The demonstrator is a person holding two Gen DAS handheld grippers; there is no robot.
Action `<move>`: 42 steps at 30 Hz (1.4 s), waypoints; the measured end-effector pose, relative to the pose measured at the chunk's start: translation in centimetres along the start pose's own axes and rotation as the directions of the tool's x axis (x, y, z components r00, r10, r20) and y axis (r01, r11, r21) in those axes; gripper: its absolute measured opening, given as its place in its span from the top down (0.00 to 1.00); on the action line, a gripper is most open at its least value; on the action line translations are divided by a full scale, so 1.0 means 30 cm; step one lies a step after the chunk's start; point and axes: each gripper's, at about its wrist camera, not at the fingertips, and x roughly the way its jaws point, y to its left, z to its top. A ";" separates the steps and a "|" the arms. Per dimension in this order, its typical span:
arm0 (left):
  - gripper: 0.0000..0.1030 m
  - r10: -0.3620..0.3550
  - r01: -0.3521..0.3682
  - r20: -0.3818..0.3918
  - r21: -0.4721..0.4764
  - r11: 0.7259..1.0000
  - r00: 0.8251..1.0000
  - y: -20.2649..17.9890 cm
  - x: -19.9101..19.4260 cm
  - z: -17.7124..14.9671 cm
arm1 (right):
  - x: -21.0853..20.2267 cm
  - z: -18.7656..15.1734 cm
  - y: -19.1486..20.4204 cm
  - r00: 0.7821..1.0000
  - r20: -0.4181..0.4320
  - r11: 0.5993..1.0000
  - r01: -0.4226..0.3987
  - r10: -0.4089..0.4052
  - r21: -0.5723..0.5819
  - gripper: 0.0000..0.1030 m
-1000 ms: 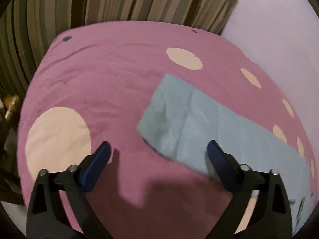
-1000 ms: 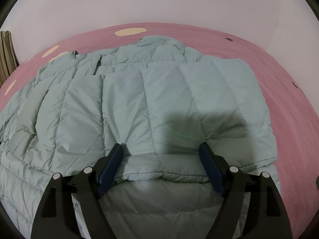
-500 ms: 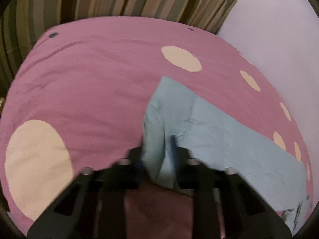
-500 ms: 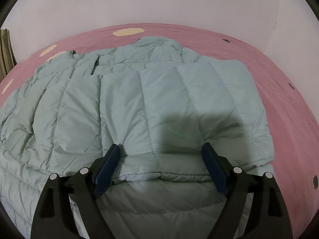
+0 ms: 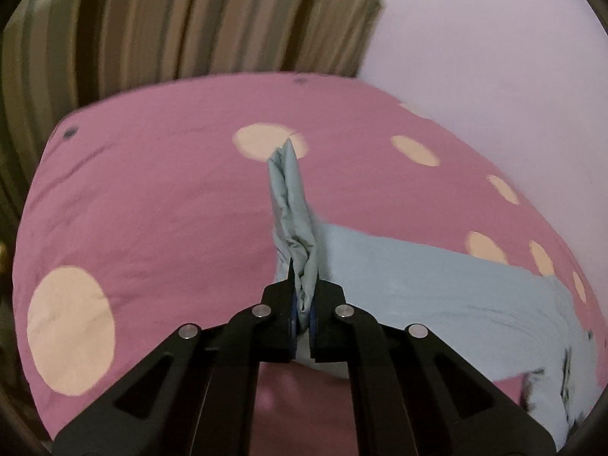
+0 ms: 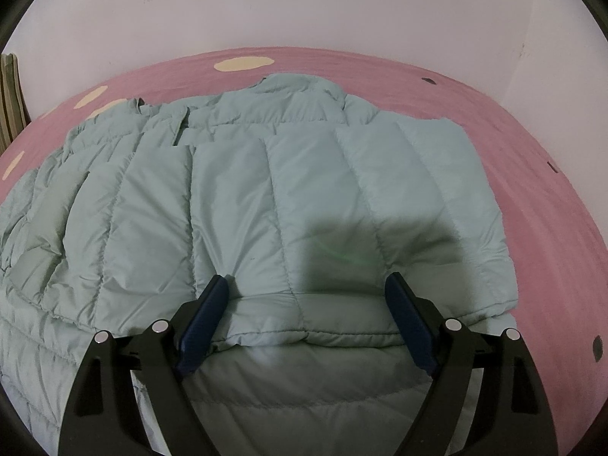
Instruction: Fold large clothes
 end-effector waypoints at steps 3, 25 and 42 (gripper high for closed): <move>0.97 -0.049 0.046 0.031 0.092 0.995 0.998 -0.142 -0.068 -0.010 | -0.018 -0.001 -0.006 1.000 0.013 1.000 -0.007 0.007 0.004 0.19; 0.97 -0.357 0.406 -0.196 0.504 0.762 0.913 -1.240 -0.303 -0.547 | -0.199 -0.062 -0.249 0.997 0.043 0.998 -0.058 0.056 0.030 0.19; 0.47 -0.397 0.512 -0.326 0.591 0.623 0.858 -1.508 -0.373 -0.872 | -0.197 -0.092 -0.410 1.000 0.023 0.996 -0.015 0.013 0.086 0.19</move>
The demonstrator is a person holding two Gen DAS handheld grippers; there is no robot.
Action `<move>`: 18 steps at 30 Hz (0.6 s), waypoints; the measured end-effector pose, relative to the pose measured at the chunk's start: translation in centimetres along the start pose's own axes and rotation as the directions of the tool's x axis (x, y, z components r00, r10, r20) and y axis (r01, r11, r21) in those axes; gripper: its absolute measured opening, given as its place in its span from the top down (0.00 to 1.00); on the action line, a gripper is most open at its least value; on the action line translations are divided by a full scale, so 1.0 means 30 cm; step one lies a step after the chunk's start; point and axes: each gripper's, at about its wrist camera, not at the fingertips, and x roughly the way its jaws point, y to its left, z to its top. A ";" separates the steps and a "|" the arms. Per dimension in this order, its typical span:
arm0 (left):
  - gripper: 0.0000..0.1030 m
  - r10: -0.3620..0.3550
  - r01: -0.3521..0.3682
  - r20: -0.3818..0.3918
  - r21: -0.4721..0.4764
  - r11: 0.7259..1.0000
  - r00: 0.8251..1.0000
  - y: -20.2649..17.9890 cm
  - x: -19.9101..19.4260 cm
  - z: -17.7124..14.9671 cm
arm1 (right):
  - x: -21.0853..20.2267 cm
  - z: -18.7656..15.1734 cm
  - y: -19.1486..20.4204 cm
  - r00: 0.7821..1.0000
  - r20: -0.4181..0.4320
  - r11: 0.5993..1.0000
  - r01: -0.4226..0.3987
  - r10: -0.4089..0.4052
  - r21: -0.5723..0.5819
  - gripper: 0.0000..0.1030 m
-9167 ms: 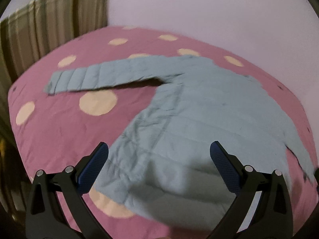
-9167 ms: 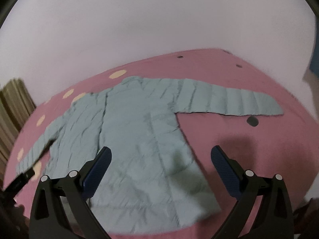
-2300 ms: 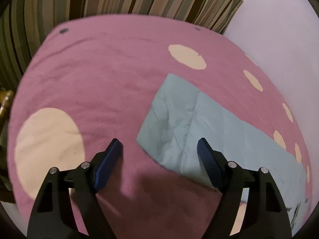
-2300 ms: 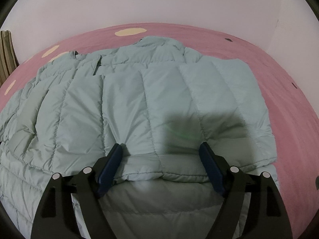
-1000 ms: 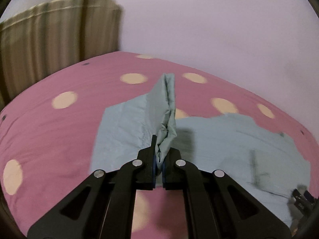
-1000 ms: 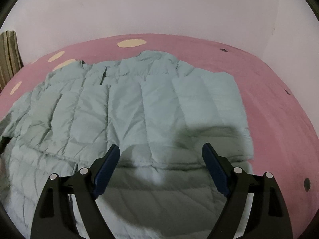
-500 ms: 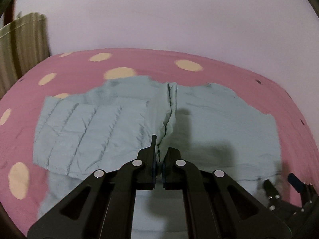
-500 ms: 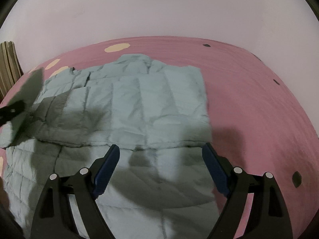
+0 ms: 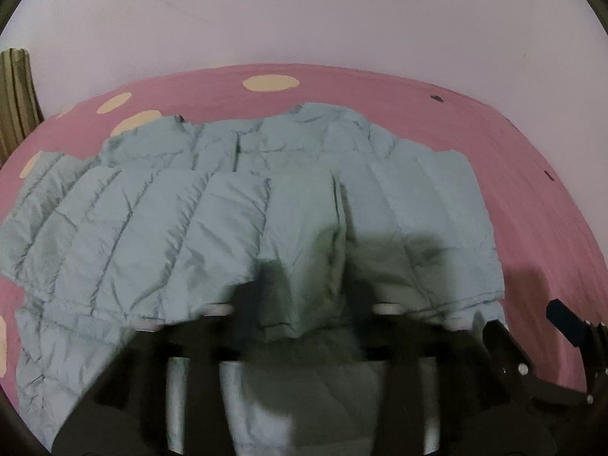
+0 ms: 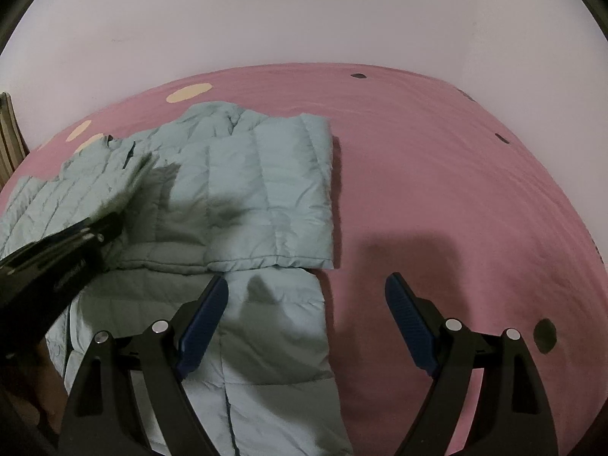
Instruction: Fold large clothes
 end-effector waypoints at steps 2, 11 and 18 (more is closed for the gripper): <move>0.45 -0.002 0.002 0.030 0.001 1.000 1.000 0.004 -0.056 -0.010 | -0.008 0.003 0.003 1.000 0.002 1.000 0.000 0.000 0.003 0.19; 0.36 0.138 -0.134 0.122 -0.038 0.990 0.983 0.280 -0.250 -0.019 | -0.057 0.060 0.105 0.995 0.022 0.995 -0.099 0.099 0.011 0.19; 0.36 0.337 -0.320 0.076 -0.173 0.931 0.938 0.654 -0.273 -0.049 | 0.025 0.141 0.312 0.979 -0.029 0.979 -0.203 0.203 -0.013 0.19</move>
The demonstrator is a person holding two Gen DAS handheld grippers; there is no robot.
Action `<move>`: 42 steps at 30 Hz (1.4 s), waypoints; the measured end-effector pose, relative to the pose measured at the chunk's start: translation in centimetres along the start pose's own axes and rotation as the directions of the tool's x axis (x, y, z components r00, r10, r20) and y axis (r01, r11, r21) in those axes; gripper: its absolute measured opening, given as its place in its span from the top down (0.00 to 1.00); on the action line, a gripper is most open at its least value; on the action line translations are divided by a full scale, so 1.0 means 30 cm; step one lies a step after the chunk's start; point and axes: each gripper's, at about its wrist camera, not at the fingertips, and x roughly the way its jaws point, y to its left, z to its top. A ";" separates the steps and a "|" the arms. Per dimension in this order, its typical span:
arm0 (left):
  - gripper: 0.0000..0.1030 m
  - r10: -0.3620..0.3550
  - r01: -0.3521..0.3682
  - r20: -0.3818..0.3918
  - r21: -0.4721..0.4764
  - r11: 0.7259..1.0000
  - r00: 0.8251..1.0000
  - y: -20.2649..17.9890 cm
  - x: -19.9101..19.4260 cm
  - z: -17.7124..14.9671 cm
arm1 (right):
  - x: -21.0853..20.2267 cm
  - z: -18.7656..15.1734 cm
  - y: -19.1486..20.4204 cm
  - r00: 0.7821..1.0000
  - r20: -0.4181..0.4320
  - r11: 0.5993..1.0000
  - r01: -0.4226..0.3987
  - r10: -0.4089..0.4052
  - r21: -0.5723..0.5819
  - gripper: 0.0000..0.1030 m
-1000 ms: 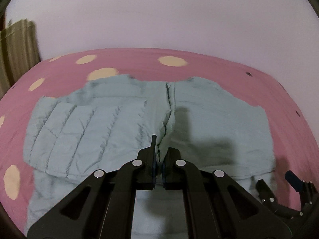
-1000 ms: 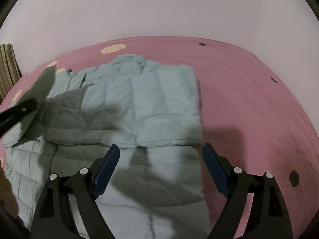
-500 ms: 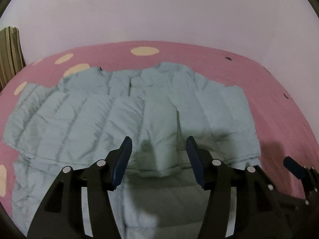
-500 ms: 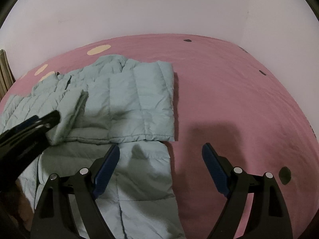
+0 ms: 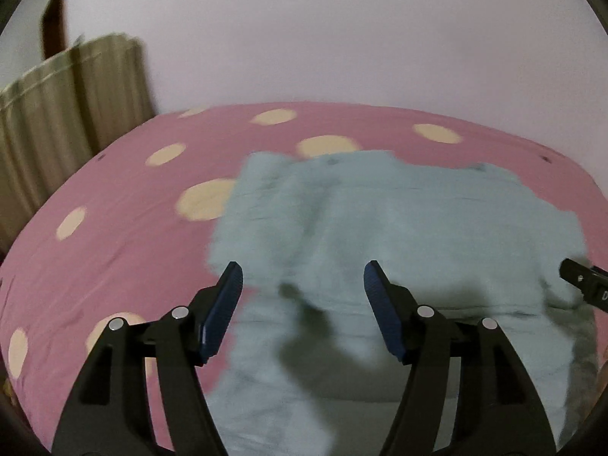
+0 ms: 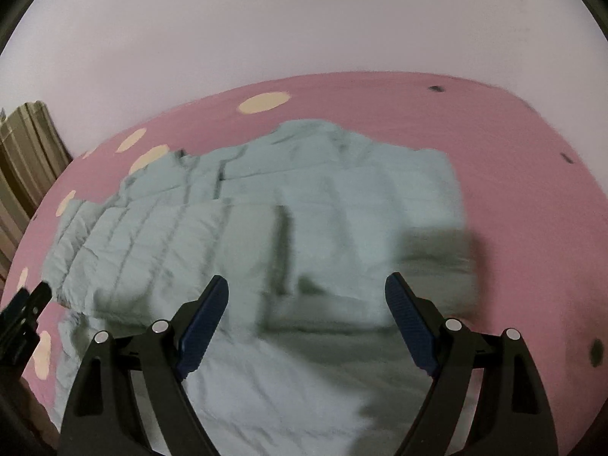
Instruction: Fold large clothes
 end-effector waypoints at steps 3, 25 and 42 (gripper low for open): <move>0.36 0.044 -0.045 -0.009 -0.033 0.998 0.999 0.103 0.034 -0.001 | 0.087 0.013 0.072 0.999 -0.041 0.999 0.021 -0.022 -0.033 0.20; 0.36 0.012 -0.013 -0.035 -0.032 0.999 0.999 0.090 0.138 0.045 | 0.055 0.072 -0.136 0.984 0.025 0.983 0.178 -0.177 -0.039 0.95; 0.36 0.037 -0.037 -0.077 0.001 0.999 0.996 0.045 0.212 0.057 | 0.060 0.058 -0.216 0.994 0.011 0.993 0.110 -0.110 0.030 0.93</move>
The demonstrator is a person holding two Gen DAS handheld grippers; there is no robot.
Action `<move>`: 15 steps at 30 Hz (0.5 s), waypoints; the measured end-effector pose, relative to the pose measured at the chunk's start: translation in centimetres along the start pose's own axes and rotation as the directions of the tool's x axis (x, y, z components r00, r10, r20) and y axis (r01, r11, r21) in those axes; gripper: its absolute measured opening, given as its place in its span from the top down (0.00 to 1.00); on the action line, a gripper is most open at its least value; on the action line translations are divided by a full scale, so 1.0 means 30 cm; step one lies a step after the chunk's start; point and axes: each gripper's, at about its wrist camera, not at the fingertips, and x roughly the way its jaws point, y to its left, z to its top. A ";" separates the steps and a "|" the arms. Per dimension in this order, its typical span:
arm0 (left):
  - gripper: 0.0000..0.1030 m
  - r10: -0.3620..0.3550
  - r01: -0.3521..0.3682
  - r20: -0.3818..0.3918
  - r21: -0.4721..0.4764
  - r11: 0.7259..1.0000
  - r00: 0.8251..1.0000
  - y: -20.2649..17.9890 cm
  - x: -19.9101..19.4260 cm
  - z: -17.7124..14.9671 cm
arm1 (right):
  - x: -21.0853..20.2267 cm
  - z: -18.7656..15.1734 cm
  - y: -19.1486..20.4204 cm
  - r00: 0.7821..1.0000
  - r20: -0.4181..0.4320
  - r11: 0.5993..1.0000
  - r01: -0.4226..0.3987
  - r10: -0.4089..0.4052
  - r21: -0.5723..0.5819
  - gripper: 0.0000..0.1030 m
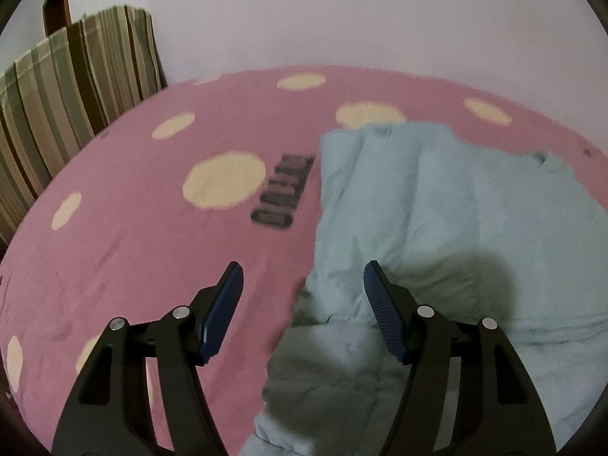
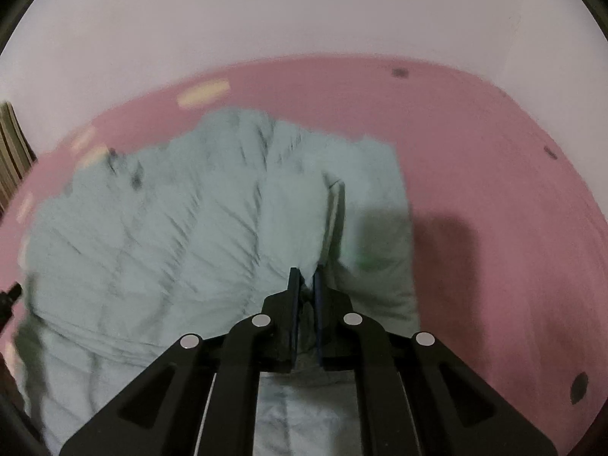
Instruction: Fold large clothes
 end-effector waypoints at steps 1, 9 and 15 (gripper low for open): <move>0.36 -0.009 0.009 0.011 0.000 1.000 1.000 -0.005 -0.012 0.012 | -0.018 0.015 0.007 1.000 0.018 1.000 -0.007 0.007 0.001 0.93; 0.36 -0.026 0.024 0.015 0.084 0.996 1.000 -0.153 0.078 0.107 | 0.112 0.108 0.155 0.997 -0.023 0.996 -0.069 0.067 -0.051 0.93; 0.35 0.019 -0.009 -0.108 0.090 0.996 0.994 -0.165 0.231 0.072 | 0.252 0.076 0.175 0.994 -0.106 0.995 -0.043 0.034 -0.085 0.93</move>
